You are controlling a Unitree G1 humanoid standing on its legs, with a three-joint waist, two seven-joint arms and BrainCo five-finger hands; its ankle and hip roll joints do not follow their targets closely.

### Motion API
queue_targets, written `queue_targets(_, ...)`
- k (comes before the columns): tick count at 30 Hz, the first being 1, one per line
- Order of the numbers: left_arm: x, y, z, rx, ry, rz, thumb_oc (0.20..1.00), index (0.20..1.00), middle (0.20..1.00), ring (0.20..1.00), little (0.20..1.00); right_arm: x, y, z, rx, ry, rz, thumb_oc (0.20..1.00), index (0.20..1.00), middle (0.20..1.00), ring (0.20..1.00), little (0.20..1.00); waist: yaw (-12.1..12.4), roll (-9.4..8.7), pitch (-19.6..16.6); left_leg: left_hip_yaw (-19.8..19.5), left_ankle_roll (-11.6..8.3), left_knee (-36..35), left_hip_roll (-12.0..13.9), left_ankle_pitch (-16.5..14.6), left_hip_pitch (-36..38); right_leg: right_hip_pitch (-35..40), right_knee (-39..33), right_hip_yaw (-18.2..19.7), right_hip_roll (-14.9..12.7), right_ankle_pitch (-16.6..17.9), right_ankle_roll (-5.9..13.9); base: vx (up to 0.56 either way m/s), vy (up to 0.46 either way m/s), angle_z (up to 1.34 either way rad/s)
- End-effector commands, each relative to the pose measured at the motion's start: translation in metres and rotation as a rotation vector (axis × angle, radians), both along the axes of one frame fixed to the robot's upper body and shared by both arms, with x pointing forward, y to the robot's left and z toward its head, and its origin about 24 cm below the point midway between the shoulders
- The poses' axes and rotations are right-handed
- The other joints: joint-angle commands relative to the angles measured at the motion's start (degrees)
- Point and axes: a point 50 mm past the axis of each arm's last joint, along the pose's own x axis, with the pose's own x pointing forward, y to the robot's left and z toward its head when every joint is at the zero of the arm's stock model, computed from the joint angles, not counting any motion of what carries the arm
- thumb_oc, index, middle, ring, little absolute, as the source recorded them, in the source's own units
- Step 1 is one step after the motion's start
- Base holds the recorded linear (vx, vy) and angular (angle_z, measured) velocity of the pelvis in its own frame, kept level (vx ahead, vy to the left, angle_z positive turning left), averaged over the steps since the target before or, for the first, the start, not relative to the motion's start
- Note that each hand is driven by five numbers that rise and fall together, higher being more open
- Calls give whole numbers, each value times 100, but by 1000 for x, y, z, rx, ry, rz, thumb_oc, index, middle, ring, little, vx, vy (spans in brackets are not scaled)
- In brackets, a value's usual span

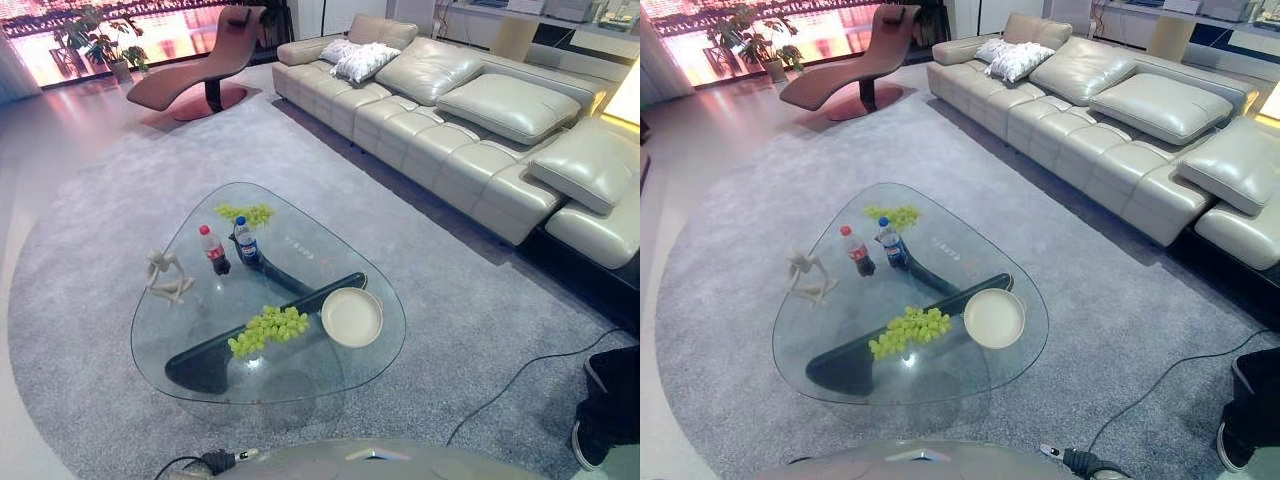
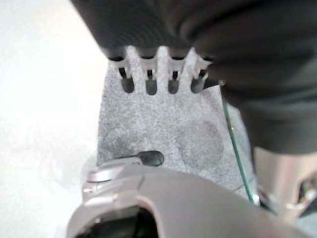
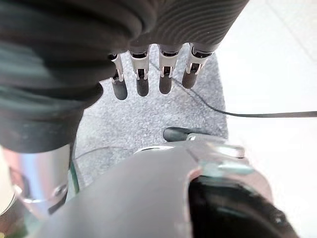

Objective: Pick up fruits into the plate

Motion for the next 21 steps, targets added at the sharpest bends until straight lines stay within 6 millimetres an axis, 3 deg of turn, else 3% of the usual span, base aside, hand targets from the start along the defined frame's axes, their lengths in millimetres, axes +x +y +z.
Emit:
queue_targets(1,19,7,3,68,-14,-56,1000,1000,1000,1000,1000,32,6,3,29,-62,28,1000,1000,1000,1000,1000,86,-49,364,280,227,87,-144,-827,151,-186,313,261,-269,-127,403,60,-14,-12)
queue_targets(5,29,15,7,130,-66,-59,1000,1000,1000,1000,1000,36,1,5,33,-64,48,1000,1000,1000,1000,1000,70,-84,468,320,231,138,-134,-825,93,-281,404,348,-237,-154,406,94,-27,-9)
queue_targets(9,56,27,18,224,-165,-143,1000,1000,1000,1000,1000,48,-8,10,30,-96,62,1000,1000,1000,1000,1000,34,-82,610,366,236,222,-100,-810,-55,-475,551,417,-186,-199,383,10,-16,-13)
queue_targets(11,83,33,29,299,-266,-217,1000,1000,1000,1000,1000,60,-15,16,24,-135,54,1000,1000,1000,1000,1000,-5,-46,733,365,246,303,-82,-783,-235,-690,665,458,-147,-223,349,-30,8,-21)
queue_targets(12,106,38,41,361,-352,-265,1000,1000,1000,1000,1000,72,-22,21,15,-178,51,1000,1000,1000,1000,1000,-41,-2,870,338,248,372,-70,-753,-411,-890,758,477,-121,-236,316,-65,14,-4)
queue_targets(14,117,39,47,395,-401,-285,1000,1000,1000,1000,1000,78,-25,25,10,-206,46,1000,1000,1000,1000,1000,-62,24,952,314,250,395,-78,-729,-509,-1008,802,500,-102,-232,307,-118,18,-1)
queue_targets(16,166,49,82,513,-580,-329,1000,1000,1000,1000,1000,110,-28,39,10,-334,30,1000,1000,1000,1000,1000,-107,64,1364,255,236,601,-85,-634,-1017,-1515,999,547,-57,-193,259,-276,7,-10)
queue_targets(18,199,62,114,610,-708,-339,1000,1000,1000,1000,1000,133,-30,52,14,-420,22,1000,1000,1000,1000,1000,-135,97,1645,204,201,738,-89,-547,-1360,-1840,1168,574,-6,-180,229,-212,3,-20)
queue_targets(20,207,66,123,629,-740,-334,1000,1000,1000,1000,1000,140,-32,56,12,-446,23,1000,1000,1000,1000,1000,-147,114,1747,185,192,792,-92,-522,-1478,-1966,1238,574,0,-176,221,-155,34,-15)
queue_targets(21,234,78,161,735,-868,-322,1000,1000,1000,1000,1000,162,-37,73,6,-526,40,1000,1000,1000,1000,1000,-180,178,2021,105,172,968,-119,-433,-1862,-2365,1454,582,17,-162,198,-169,44,-9)
